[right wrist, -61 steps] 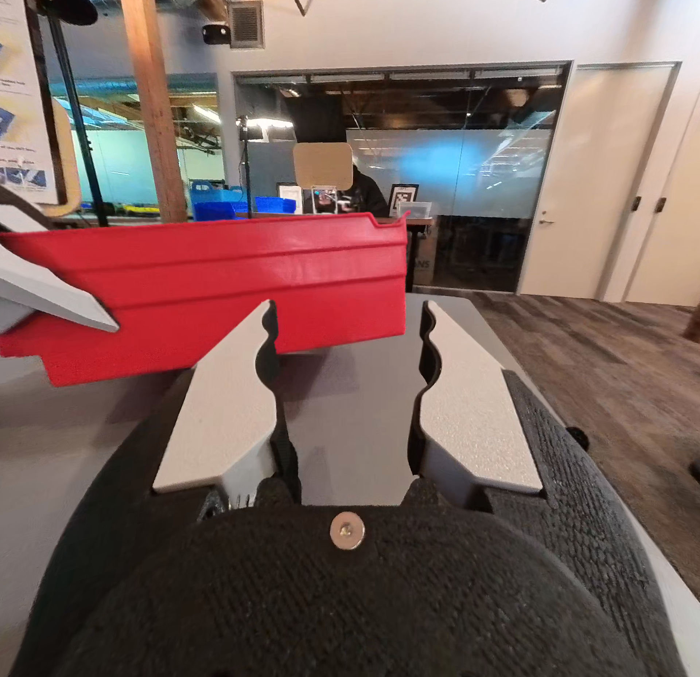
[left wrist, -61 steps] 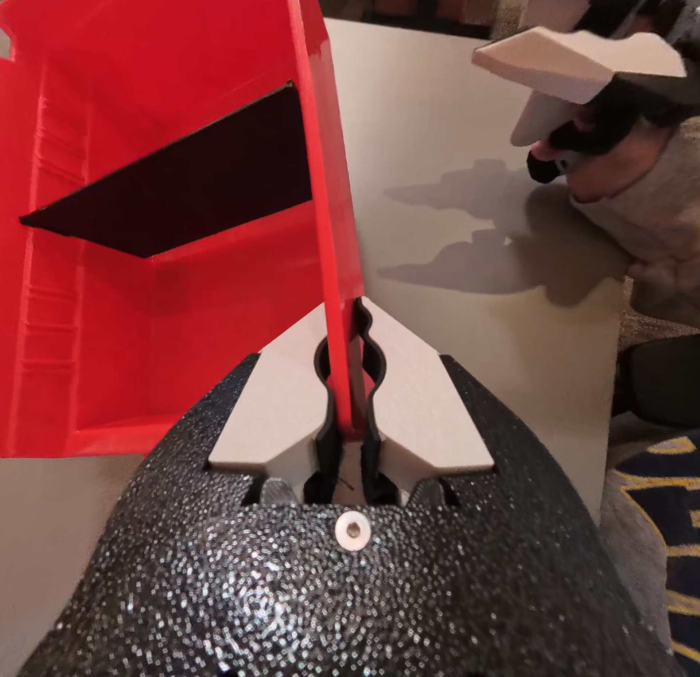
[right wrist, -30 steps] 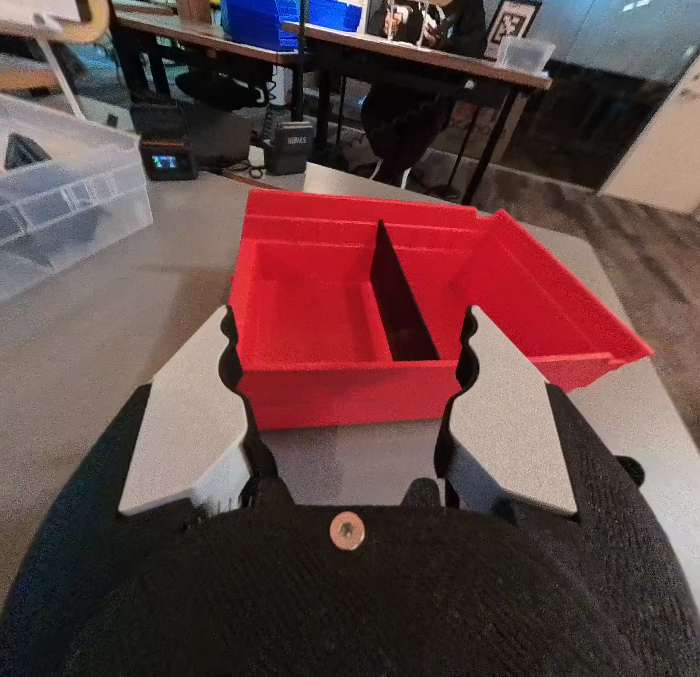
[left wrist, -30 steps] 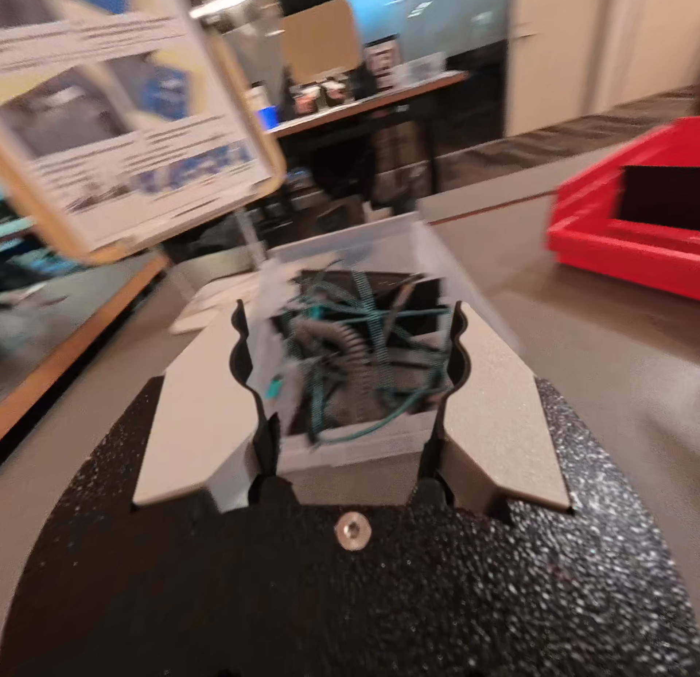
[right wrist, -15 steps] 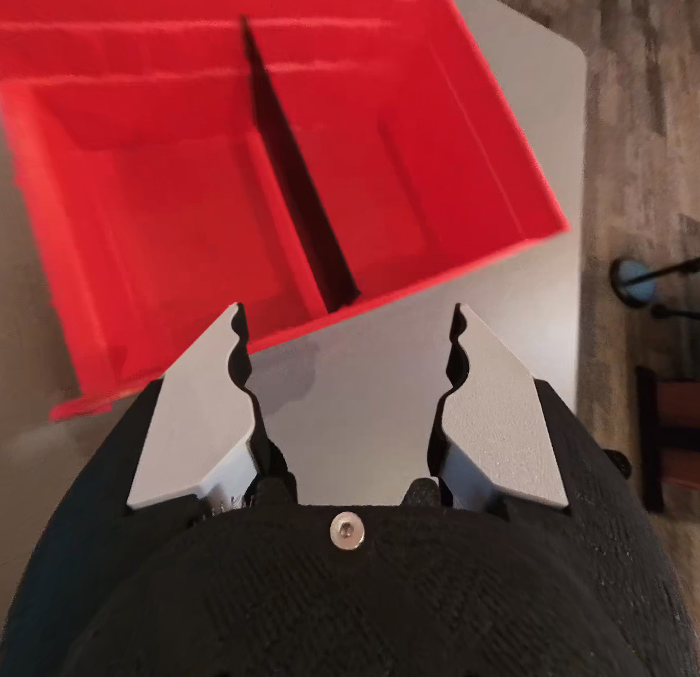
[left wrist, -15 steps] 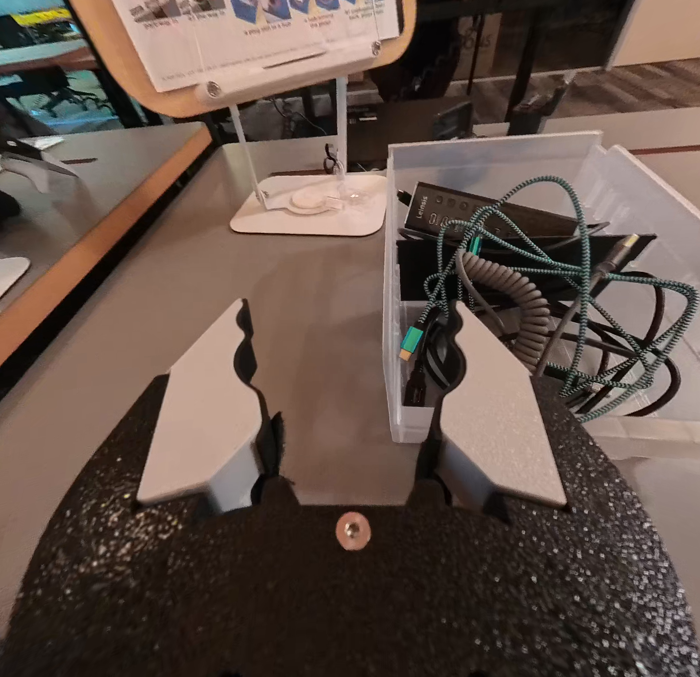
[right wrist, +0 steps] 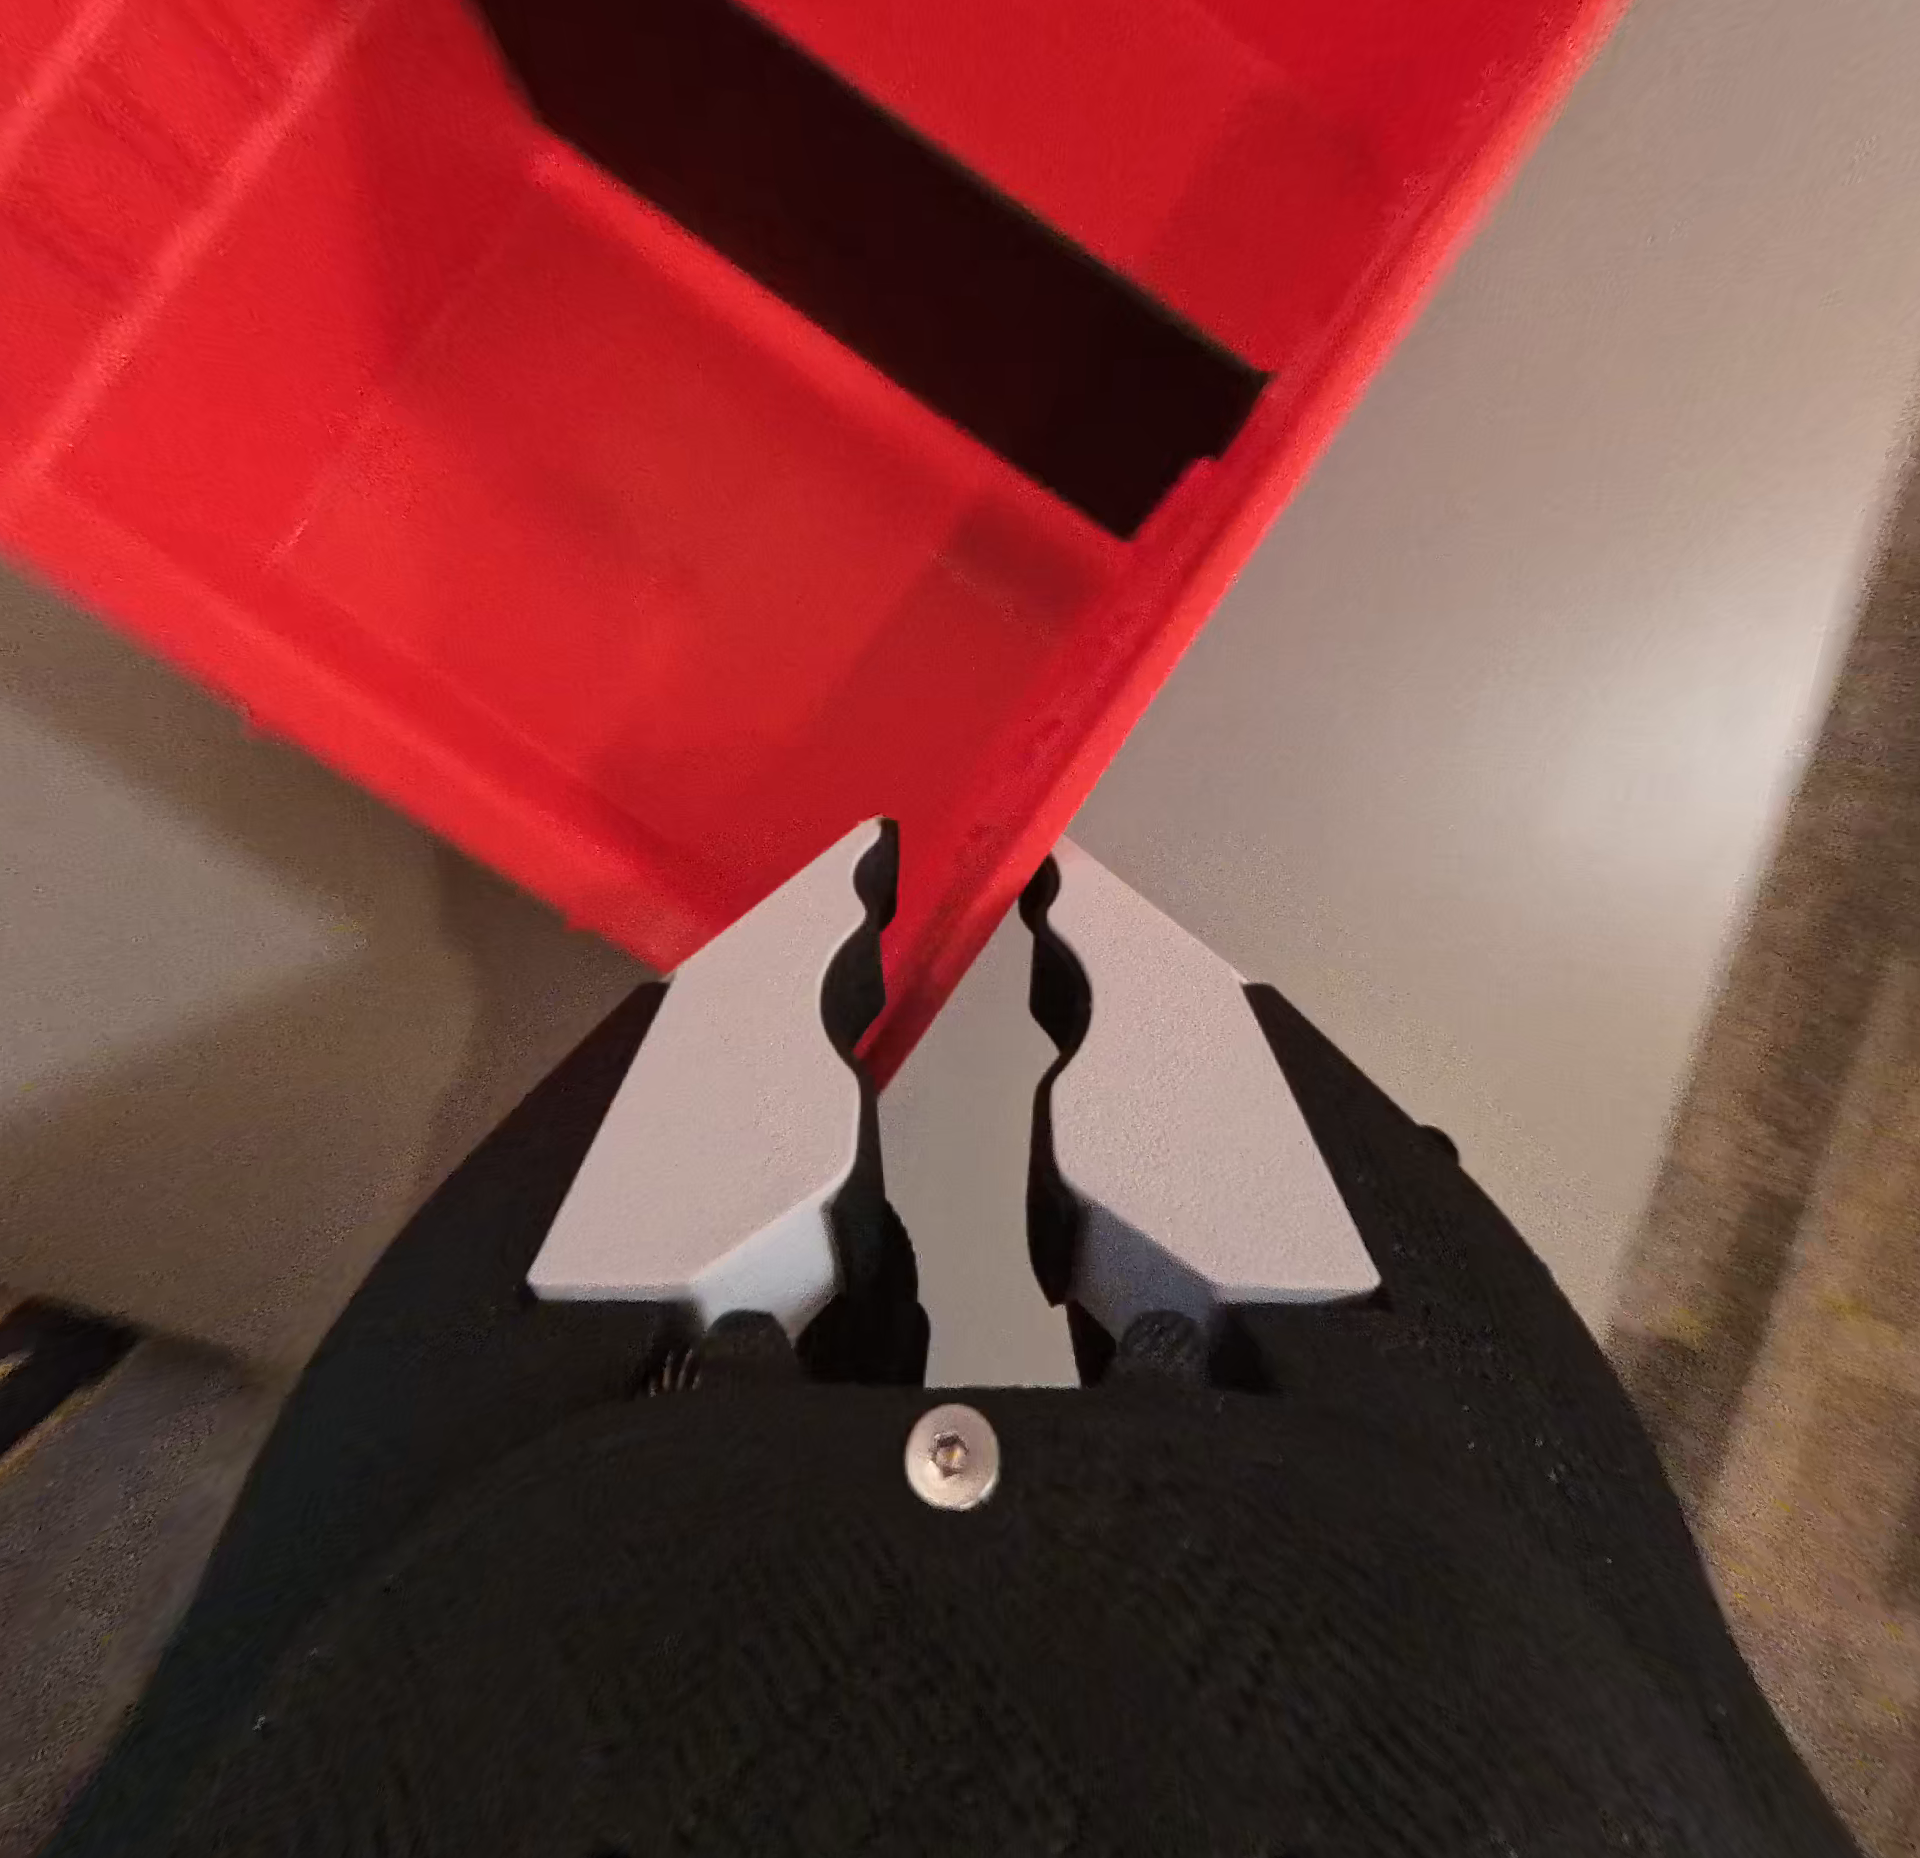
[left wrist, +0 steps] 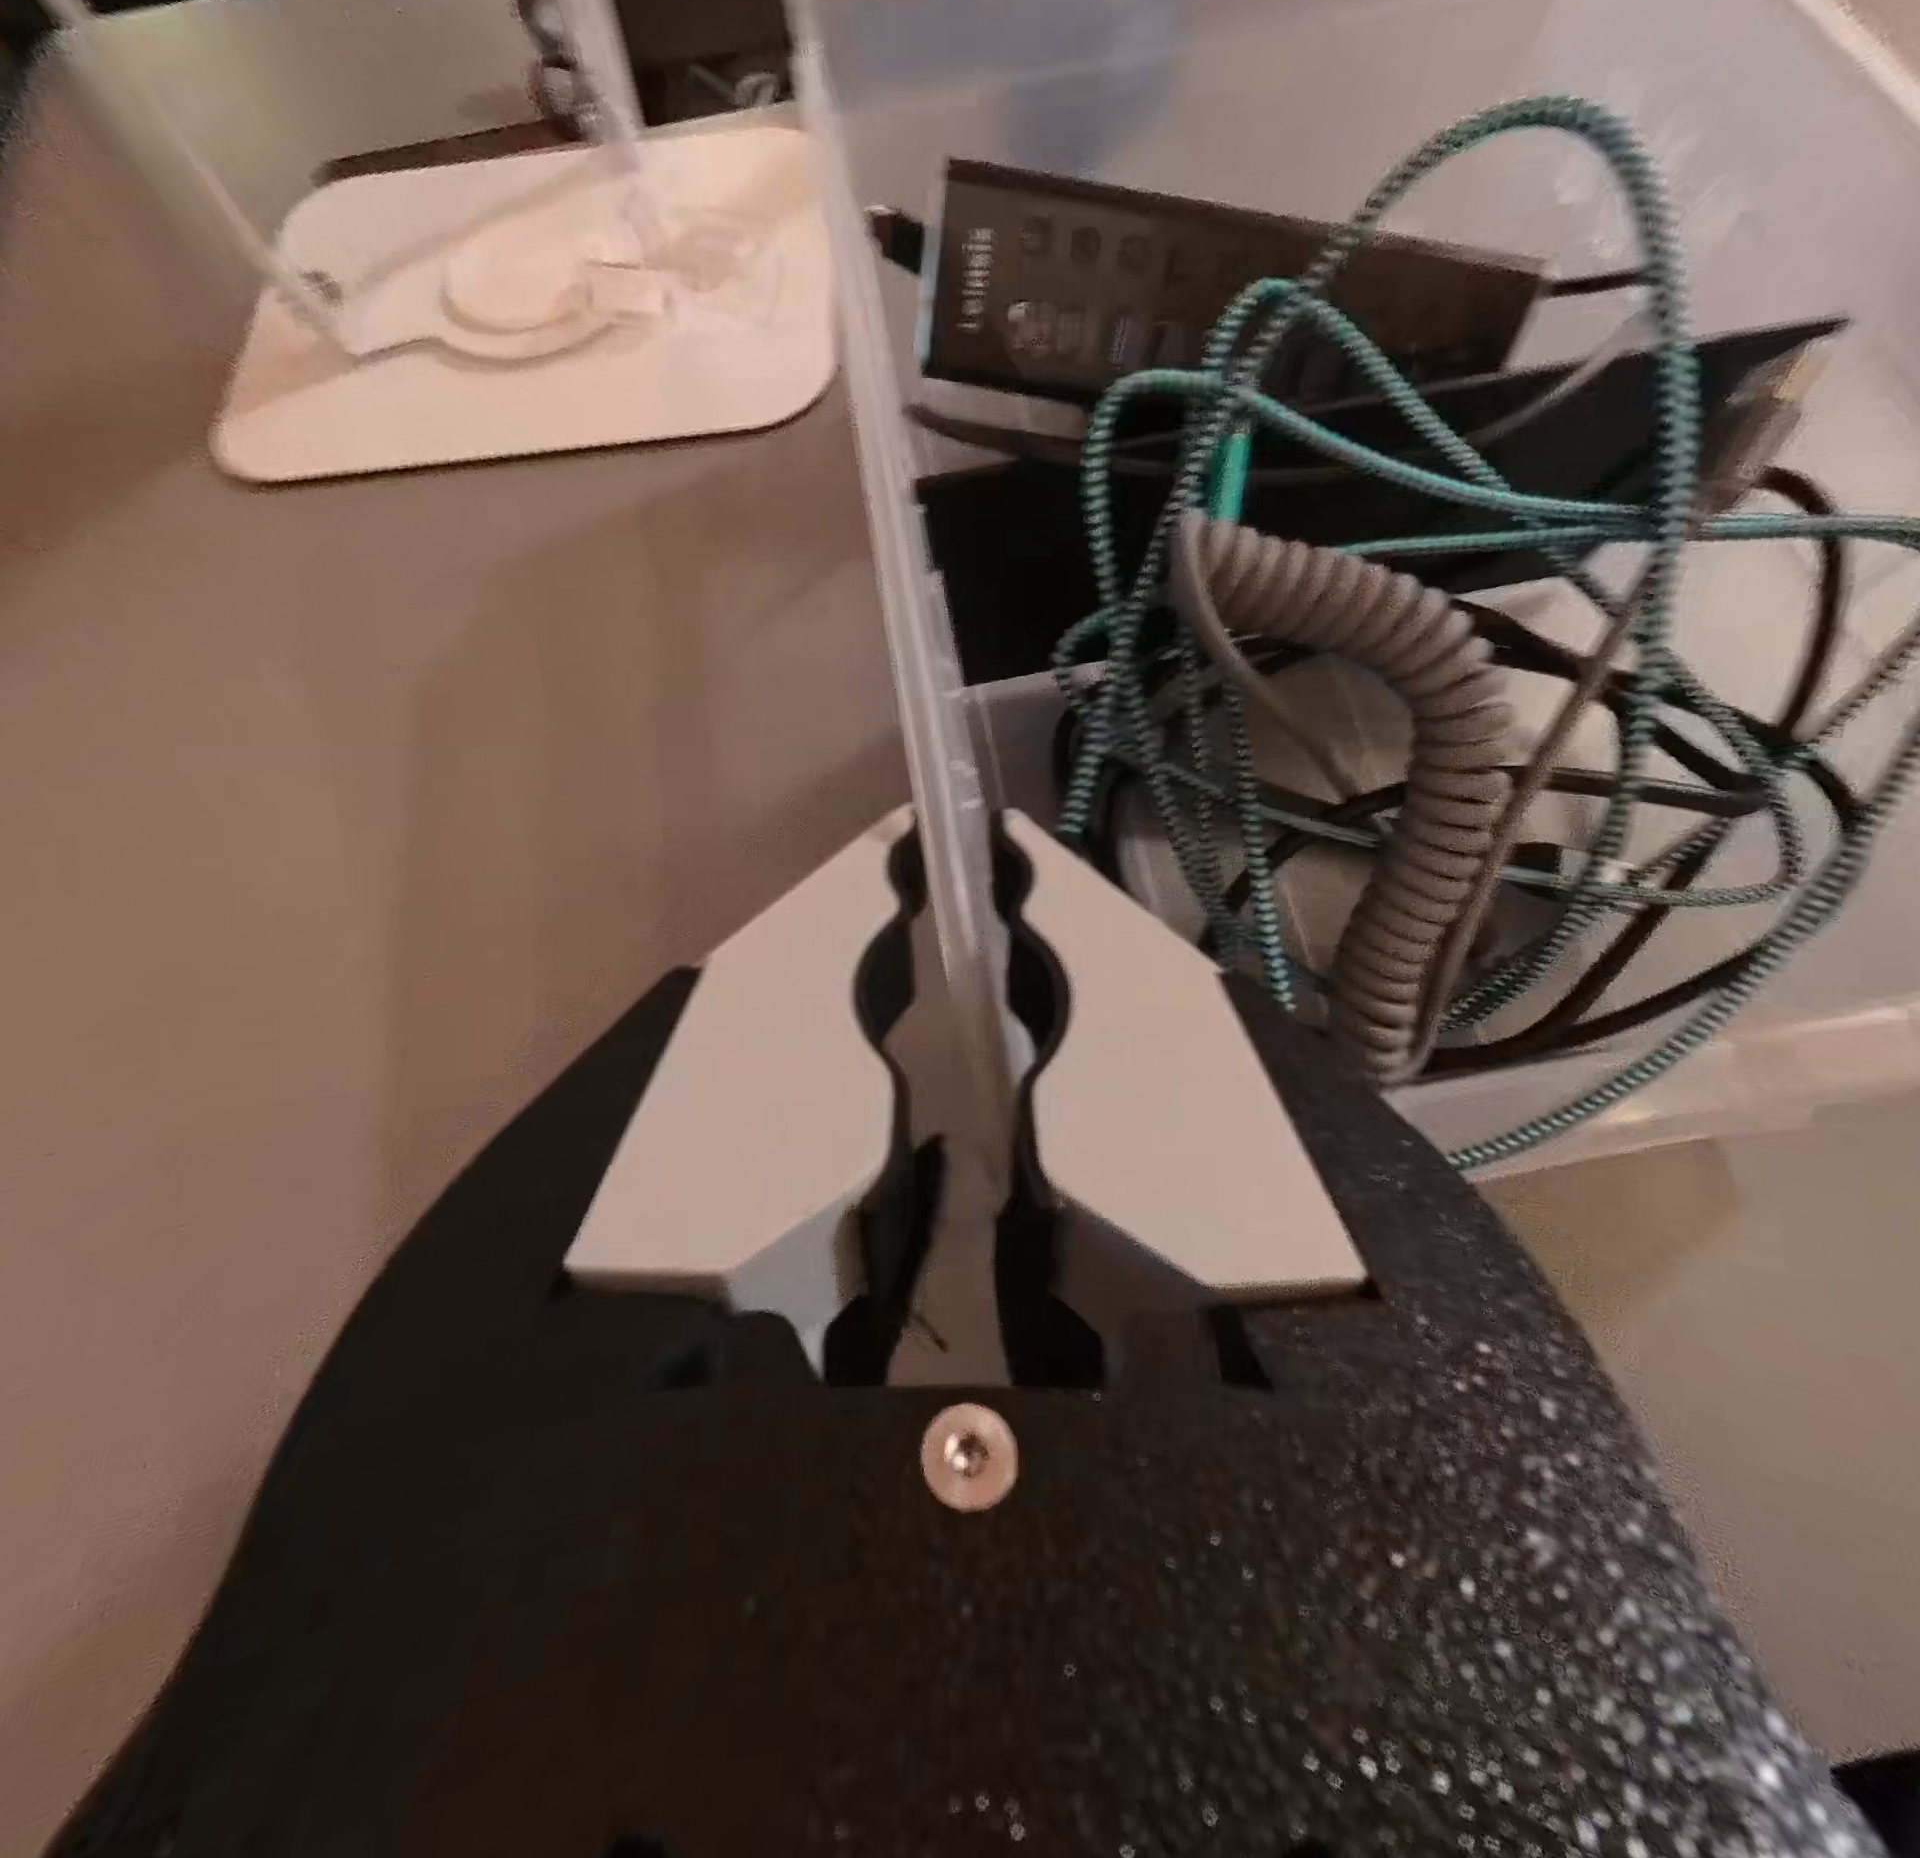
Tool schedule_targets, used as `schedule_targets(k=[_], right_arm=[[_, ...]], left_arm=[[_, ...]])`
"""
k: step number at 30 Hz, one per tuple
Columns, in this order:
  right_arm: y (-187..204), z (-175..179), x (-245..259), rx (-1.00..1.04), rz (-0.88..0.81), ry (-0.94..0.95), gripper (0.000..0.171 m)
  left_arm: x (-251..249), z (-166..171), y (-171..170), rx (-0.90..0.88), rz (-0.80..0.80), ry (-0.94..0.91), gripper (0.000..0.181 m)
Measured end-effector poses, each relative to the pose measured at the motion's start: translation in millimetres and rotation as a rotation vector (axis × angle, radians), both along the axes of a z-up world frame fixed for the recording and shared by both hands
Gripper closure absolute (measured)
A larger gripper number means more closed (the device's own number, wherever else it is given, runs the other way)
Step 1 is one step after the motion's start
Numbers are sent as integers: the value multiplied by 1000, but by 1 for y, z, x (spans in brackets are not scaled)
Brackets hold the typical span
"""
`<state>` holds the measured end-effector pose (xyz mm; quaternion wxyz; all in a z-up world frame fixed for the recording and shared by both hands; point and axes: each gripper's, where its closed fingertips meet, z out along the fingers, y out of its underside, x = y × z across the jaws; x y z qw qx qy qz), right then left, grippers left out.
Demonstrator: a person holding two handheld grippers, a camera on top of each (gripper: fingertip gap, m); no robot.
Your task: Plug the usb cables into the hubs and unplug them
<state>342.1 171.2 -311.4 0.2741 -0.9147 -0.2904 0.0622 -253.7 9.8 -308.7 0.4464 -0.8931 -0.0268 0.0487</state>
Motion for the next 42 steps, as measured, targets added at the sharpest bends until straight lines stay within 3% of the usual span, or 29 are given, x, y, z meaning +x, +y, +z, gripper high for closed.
schedule_targets(k=[2, 8, 19, 23, 28, 30, 34, 37, 39, 42], right_arm=[[15, 2, 21, 66, -58, -90, 161], [21, 1, 33, 75, -96, -12, 165], [-8, 2, 72, 14, -74, -45, 165], [-25, 1, 83, -60, -80, -64, 165], [-38, 1, 87, -99, -86, -48, 165], [-43, 6, 90, -117, -92, -44, 156], [-39, 49, 103, 48, -162, -78, 131], [-28, 111, 82, 350, -161, -31, 107], [-30, 152, 27, 536, -20, 113, 95], [-52, 196, -82, 682, 244, 425, 85]], left_arm=[[0, 0, 2, 26, -7, 10, 177], [-11, 2, -6, 124, 72, 25, 178], [-80, 3, -59, 89, 98, 2, 178], [-103, 2, -71, 132, 134, -78, 179], [-113, 3, -80, 185, 143, -52, 179], [-112, 9, -83, 224, 122, -36, 176], [-103, 57, -96, 408, 62, -25, 133], [-96, 123, -98, 562, 14, 144, 122], [-72, 153, -75, 542, -135, 234, 122], [-45, 158, -20, 325, -376, 497, 134]])
